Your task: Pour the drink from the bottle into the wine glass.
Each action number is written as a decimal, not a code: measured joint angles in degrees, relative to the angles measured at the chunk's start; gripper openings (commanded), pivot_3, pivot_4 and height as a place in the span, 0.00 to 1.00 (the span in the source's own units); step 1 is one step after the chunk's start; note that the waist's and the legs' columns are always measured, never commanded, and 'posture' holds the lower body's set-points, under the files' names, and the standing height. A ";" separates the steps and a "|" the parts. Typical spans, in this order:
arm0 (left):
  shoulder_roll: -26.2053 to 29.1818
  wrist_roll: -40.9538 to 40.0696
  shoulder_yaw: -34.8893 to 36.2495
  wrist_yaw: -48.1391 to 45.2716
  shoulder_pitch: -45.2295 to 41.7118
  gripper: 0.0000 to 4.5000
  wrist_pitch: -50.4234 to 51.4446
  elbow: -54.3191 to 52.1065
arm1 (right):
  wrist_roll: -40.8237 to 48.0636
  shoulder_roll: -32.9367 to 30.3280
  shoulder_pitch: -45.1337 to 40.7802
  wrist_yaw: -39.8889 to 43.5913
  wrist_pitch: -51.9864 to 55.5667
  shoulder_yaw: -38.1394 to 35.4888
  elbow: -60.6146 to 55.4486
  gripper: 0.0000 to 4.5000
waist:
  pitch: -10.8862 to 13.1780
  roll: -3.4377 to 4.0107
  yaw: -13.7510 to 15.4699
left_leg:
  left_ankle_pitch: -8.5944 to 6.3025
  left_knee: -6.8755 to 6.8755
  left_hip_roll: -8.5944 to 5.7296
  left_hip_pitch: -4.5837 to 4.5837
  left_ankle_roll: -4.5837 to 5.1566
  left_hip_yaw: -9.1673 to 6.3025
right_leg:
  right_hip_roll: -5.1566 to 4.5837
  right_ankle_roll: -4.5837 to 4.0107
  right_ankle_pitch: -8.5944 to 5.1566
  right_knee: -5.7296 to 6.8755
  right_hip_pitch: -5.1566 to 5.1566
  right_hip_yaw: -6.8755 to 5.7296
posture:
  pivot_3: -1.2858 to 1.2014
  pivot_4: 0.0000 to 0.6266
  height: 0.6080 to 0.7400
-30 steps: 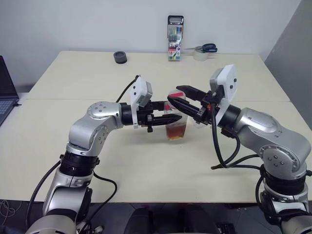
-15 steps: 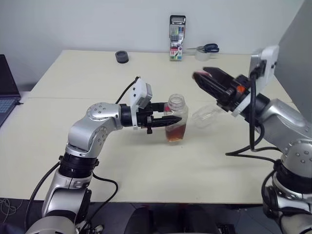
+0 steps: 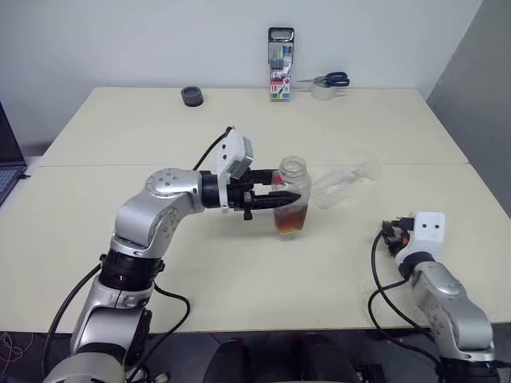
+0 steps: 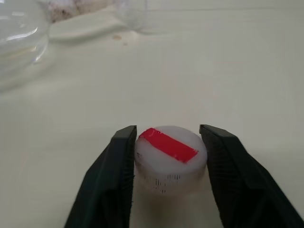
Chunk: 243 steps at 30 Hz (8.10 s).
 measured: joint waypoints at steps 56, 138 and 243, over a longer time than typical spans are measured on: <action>-12.95 20.90 19.78 55.34 7.22 0.44 -10.96 13.52 | 33.72 -18.35 -29.90 30.21 20.35 5.88 -18.47 0.99 | 0.03 -0.22 0.97 | -0.03 0.10 -0.11 -0.29 0.05 -0.30 | -0.26 -0.01 0.02 -0.13 -0.04 -0.37 | 0.52 0.24 1.00; 1.54 4.12 3.55 16.53 16.01 1.00 2.45 -9.63 | -72.22 -20.67 -60.35 -10.01 -67.42 48.38 91.95 0.87 | -0.02 -0.20 -0.11 | 0.04 0.06 -0.03 0.09 -0.08 0.16 | -0.13 -0.03 0.03 -0.02 0.06 0.08 | 0.52 0.24 1.00; -14.44 16.92 21.85 53.72 30.39 1.00 -13.59 -6.13 | 20.12 -14.03 -12.81 37.09 18.81 3.49 -29.30 0.99 | -0.25 -0.19 0.66 | -0.13 -0.03 -0.05 -0.04 0.22 -0.28 | -0.17 -0.06 0.05 -0.13 0.11 -0.33 | 0.52 0.24 1.00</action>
